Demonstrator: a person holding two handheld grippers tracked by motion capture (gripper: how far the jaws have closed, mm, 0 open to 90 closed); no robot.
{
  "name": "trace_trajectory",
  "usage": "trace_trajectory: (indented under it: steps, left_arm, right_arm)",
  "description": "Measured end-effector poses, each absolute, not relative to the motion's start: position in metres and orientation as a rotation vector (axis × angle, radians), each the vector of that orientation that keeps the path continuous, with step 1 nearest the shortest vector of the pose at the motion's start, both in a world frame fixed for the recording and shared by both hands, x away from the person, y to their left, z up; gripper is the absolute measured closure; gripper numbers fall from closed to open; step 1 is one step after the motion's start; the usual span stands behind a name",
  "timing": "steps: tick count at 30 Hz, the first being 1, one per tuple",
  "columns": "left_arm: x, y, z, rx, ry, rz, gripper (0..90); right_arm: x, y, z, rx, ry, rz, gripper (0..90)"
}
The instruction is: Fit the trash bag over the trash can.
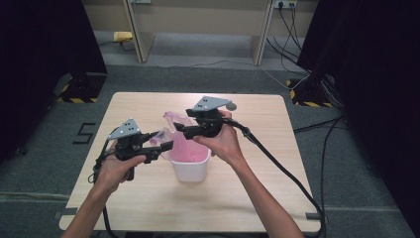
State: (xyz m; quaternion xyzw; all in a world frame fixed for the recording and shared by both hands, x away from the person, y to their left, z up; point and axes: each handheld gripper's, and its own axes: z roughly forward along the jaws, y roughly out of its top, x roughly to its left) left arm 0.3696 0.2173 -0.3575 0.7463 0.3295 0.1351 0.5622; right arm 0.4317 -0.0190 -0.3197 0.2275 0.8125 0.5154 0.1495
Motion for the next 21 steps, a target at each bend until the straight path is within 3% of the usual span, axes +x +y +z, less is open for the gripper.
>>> trace_trajectory:
  steps: [4, 9, 11, 14, 18, 21]
  left_arm:
    - [0.369, 0.217, -0.358, 1.764, 0.769, 0.316, 46.1]
    - [0.369, 0.220, -0.360, 1.769, 0.790, 0.316, 39.8]
    - [0.368, 0.224, -0.361, 1.771, 0.793, 0.310, 37.6]
    - [0.364, 0.228, -0.363, 1.781, 0.793, 0.296, 37.5]
    - [0.362, 0.232, -0.367, 1.797, 0.789, 0.284, 45.5]
    - [0.362, 0.233, -0.369, 1.783, 0.762, 0.278, 60.8]
  right_arm:
    - [0.437, -0.005, -0.323, 0.649, 2.361, 1.445, 39.5]
    - [0.445, -0.005, -0.333, 0.583, 2.415, 1.340, 66.9]
    - [0.445, -0.012, -0.336, 0.596, 2.421, 1.317, 73.3]
    - [0.441, -0.028, -0.338, 0.606, 2.413, 1.293, 75.7]
    - [0.431, -0.053, -0.340, 0.630, 2.396, 1.284, 80.0]
    - [0.425, -0.069, -0.343, 0.650, 2.391, 1.263, 82.3]
